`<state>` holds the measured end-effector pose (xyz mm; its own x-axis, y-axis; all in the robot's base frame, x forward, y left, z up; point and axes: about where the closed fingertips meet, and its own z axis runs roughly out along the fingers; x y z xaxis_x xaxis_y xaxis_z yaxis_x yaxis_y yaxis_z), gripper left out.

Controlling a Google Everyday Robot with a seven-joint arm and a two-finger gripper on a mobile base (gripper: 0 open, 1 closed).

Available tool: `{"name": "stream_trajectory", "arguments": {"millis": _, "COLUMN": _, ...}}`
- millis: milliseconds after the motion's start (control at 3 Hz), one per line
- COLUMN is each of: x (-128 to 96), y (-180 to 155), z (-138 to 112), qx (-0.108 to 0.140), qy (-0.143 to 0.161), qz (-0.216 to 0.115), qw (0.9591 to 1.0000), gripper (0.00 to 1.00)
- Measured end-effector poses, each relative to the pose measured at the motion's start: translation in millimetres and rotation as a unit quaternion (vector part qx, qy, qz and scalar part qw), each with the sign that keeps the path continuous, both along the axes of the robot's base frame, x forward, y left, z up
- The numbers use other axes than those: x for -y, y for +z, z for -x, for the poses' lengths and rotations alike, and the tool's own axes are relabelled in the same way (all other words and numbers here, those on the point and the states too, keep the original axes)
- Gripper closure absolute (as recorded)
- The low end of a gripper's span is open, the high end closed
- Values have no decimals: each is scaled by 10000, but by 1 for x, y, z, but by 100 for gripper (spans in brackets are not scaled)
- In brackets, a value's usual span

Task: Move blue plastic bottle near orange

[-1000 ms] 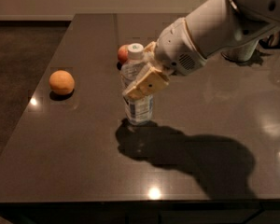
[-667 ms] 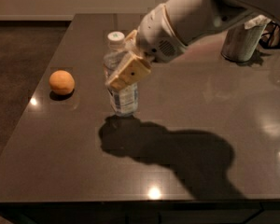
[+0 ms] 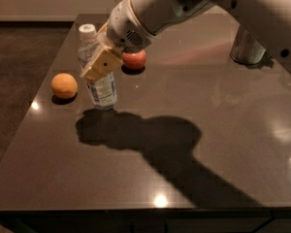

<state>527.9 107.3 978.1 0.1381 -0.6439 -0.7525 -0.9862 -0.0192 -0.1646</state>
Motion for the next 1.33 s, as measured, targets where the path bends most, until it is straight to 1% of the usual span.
{"name": "stream_trajectory", "arguments": {"millis": 333, "x": -25, "y": -5, "z": -12, "qx": -17, "qy": 148, "qz": -29, "qw": 9999, "gripper": 100}}
{"name": "stream_trajectory", "arguments": {"millis": 667, "x": -39, "y": -13, "z": -22, "qx": -110, "qy": 254, "qz": -125, "qw": 9995, "gripper": 100}}
{"name": "stream_trajectory", "arguments": {"millis": 1000, "x": -49, "y": -23, "z": -30, "qx": -149, "qy": 303, "qz": -155, "qw": 9993, "gripper": 83}}
{"name": "stream_trajectory", "arguments": {"millis": 1333, "x": -55, "y": -33, "z": -40, "qx": -127, "qy": 305, "qz": -134, "qw": 9994, "gripper": 59}}
